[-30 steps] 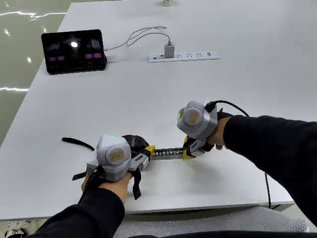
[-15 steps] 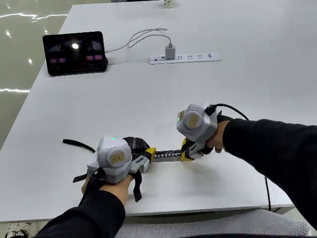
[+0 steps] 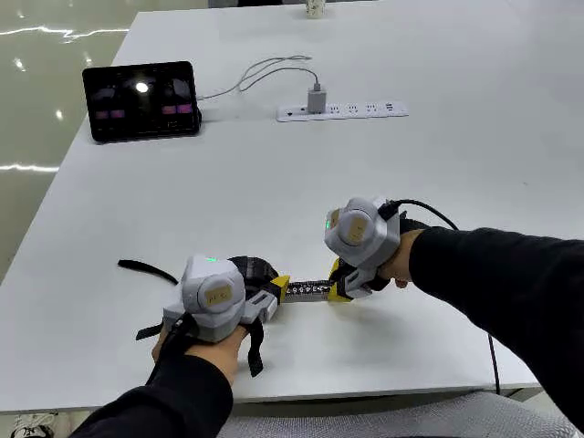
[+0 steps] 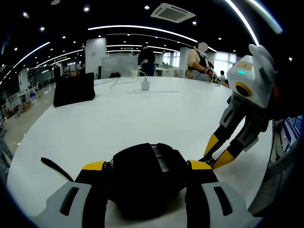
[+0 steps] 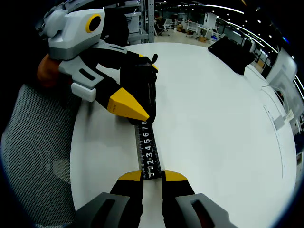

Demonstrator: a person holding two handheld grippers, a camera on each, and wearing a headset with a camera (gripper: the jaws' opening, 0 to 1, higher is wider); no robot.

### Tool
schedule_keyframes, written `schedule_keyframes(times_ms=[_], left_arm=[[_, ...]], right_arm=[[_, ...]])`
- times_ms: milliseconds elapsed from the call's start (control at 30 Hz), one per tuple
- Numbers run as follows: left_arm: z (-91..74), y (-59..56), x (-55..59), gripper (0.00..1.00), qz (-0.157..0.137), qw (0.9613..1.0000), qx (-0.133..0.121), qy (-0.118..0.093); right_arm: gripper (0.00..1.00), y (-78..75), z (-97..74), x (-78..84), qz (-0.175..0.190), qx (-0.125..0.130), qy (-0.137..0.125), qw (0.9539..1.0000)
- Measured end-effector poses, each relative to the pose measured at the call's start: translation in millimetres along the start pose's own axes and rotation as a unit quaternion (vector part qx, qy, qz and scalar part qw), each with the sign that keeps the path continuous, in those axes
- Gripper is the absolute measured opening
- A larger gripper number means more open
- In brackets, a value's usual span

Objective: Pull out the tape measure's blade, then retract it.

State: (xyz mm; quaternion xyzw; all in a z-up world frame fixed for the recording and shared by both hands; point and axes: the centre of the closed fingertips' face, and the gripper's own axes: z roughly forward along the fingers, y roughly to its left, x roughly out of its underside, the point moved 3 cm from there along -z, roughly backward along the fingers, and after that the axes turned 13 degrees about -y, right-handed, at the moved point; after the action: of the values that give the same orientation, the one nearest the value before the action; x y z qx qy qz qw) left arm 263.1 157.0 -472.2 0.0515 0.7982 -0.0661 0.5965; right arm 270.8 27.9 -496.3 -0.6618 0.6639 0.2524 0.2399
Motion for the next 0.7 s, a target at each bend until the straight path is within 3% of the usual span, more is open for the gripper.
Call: schedule_keyframes(times_ms=[700], left_arm=[[-0.6, 0.9, 0.1, 0.61, -0.010, 0.9999, 0.001, 0.002]], right_arm=[[0.11, -2.1, 9.3, -6.4, 0.000, 0.003, -0.023, 0.9997]])
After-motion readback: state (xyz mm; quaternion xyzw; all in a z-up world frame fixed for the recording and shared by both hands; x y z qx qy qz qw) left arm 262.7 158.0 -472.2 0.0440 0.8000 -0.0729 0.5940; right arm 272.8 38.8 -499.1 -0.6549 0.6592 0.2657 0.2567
